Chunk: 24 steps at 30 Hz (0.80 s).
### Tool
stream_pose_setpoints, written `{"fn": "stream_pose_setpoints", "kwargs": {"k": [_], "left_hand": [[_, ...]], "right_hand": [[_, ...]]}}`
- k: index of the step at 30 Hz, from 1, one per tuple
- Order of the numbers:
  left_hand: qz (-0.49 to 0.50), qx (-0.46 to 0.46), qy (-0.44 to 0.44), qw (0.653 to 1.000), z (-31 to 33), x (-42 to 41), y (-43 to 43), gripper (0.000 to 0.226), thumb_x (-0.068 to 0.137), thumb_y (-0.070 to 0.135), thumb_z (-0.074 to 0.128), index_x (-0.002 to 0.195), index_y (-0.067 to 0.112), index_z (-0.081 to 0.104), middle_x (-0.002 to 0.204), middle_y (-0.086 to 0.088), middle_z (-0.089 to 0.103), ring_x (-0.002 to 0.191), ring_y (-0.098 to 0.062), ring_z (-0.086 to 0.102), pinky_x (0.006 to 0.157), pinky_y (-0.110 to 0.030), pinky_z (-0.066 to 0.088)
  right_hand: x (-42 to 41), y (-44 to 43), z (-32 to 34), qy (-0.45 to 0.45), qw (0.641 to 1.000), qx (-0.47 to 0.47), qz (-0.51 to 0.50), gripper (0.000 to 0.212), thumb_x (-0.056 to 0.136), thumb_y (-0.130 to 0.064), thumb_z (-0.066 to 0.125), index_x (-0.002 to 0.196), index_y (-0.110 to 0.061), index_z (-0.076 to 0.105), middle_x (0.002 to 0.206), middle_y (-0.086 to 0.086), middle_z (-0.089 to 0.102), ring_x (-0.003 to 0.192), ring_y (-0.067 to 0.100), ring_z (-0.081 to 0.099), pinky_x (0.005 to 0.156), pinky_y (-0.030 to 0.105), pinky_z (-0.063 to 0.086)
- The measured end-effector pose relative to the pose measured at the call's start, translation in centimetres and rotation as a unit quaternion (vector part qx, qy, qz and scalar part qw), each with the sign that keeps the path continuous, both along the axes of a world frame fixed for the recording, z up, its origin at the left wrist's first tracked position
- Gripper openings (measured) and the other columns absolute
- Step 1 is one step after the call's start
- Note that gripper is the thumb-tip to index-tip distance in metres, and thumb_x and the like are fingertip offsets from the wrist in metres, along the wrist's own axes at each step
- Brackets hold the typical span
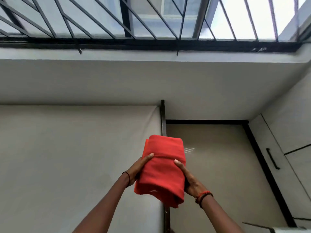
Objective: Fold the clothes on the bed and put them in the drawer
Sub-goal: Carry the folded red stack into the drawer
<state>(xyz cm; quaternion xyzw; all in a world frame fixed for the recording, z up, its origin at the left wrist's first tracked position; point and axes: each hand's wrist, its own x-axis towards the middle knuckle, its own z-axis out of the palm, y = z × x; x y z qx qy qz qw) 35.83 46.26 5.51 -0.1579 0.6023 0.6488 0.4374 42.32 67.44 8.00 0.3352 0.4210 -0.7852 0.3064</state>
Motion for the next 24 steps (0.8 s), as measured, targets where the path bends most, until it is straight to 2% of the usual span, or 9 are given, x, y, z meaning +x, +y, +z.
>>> {"fn": "stream_pose_setpoints", "kwargs": {"k": [3,6,10,16,20,24], "left_hand": [[-0.018,0.013,0.027,0.999,3.7,1.3,4.0,0.075,0.068,0.067,0.070,0.131,0.029,0.052,0.120,0.003,0.067,0.110,-0.017,0.064,0.105,-0.039,0.043],[-0.038,0.030,0.052,0.997,6.4,2.6,7.3,0.072,0.072,0.063,0.069,0.131,0.025,0.053,0.120,0.001,0.067,0.110,-0.017,0.064,0.104,-0.039,0.044],[-0.068,0.042,0.074,0.994,9.5,4.2,10.8,0.070,0.073,0.061,0.069,0.130,0.023,0.053,0.119,-0.001,0.067,0.109,-0.019,0.064,0.102,-0.038,0.046],[-0.131,0.068,0.092,0.985,12.6,7.1,14.7,0.068,0.077,0.055,0.068,0.130,0.016,0.053,0.120,-0.007,0.067,0.111,-0.023,0.063,0.103,-0.039,0.046],[-0.172,0.071,0.109,0.976,14.0,8.6,16.4,0.067,0.075,0.055,0.068,0.128,0.016,0.054,0.118,-0.007,0.068,0.110,-0.024,0.064,0.100,-0.039,0.048],[-0.220,0.070,0.127,0.965,15.0,10.7,17.7,0.073,0.070,0.060,0.071,0.127,0.016,0.056,0.117,-0.007,0.068,0.109,-0.023,0.064,0.101,-0.041,0.047]], "right_hand": [[1.9,3.9,3.7,0.028,0.999,0.014,-0.009,0.106,0.033,-0.048,0.093,0.126,-0.013,0.056,0.117,0.013,0.067,0.105,0.026,0.066,0.083,0.035,0.056],[4.0,6.9,6.4,0.049,0.998,0.020,-0.028,0.106,0.034,-0.046,0.094,0.127,-0.012,0.056,0.117,0.014,0.067,0.106,0.027,0.066,0.084,0.036,0.055],[7.1,9.9,9.2,0.077,0.996,0.019,-0.050,0.106,0.032,-0.045,0.094,0.125,-0.011,0.056,0.116,0.016,0.067,0.104,0.030,0.066,0.078,0.036,0.057],[12.6,12.2,12.2,0.109,0.988,0.023,-0.105,0.105,0.033,-0.042,0.094,0.125,-0.009,0.055,0.116,0.019,0.067,0.103,0.032,0.066,0.080,0.039,0.056],[15.9,12.6,12.9,0.123,0.982,0.019,-0.143,0.101,0.039,-0.040,0.092,0.127,-0.008,0.055,0.117,0.019,0.066,0.106,0.033,0.064,0.095,0.042,0.048],[19.4,12.5,13.9,0.139,0.968,0.032,-0.205,0.103,0.033,-0.041,0.093,0.122,-0.007,0.057,0.115,0.020,0.067,0.099,0.031,0.067,0.091,0.040,0.049]]}}
